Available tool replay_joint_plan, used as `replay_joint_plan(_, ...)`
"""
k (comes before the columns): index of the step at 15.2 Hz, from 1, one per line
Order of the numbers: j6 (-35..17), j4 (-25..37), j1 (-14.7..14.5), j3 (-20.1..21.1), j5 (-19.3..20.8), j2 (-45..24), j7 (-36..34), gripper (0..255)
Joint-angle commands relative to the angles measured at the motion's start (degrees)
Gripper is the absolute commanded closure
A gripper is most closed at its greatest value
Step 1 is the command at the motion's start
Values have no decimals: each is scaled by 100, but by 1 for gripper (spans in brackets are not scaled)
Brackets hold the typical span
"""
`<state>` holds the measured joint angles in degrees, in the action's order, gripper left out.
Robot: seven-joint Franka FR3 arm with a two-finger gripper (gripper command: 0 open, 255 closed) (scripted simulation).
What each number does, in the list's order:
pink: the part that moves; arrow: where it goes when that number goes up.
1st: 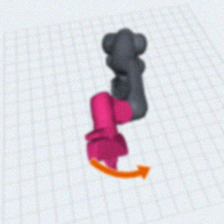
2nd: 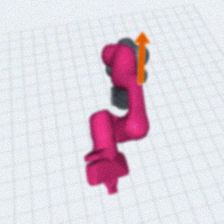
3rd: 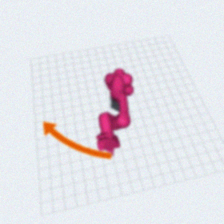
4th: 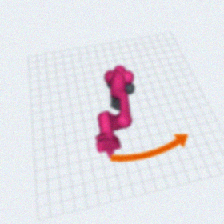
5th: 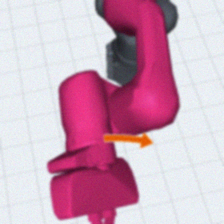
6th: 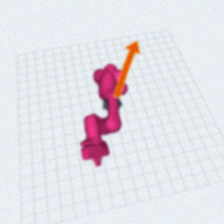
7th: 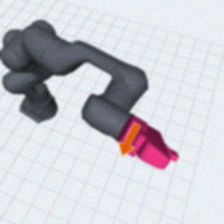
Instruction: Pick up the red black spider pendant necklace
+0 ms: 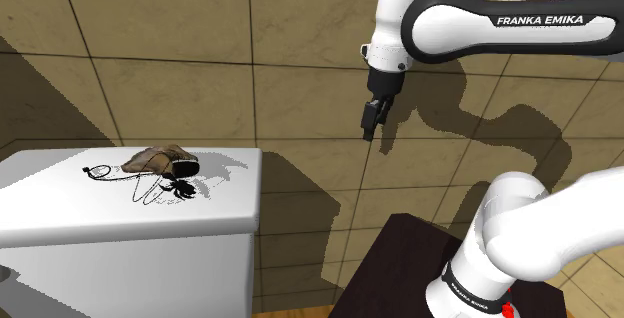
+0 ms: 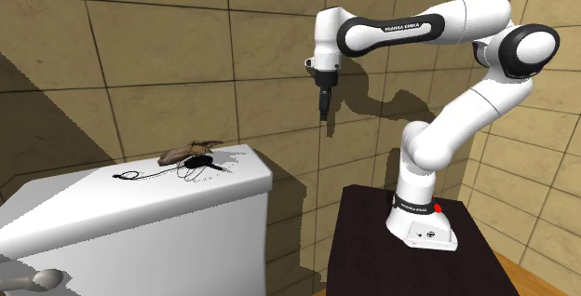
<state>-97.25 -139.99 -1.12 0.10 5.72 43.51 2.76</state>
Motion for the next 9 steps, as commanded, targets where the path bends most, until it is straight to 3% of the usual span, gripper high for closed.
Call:
replay_joint_plan(1, 0, 0, 0, 0, 0, 0, 0, 0)
replay_joint_plan(9, -24, 451, -56, 1165, -842, -451, -2128, 0)
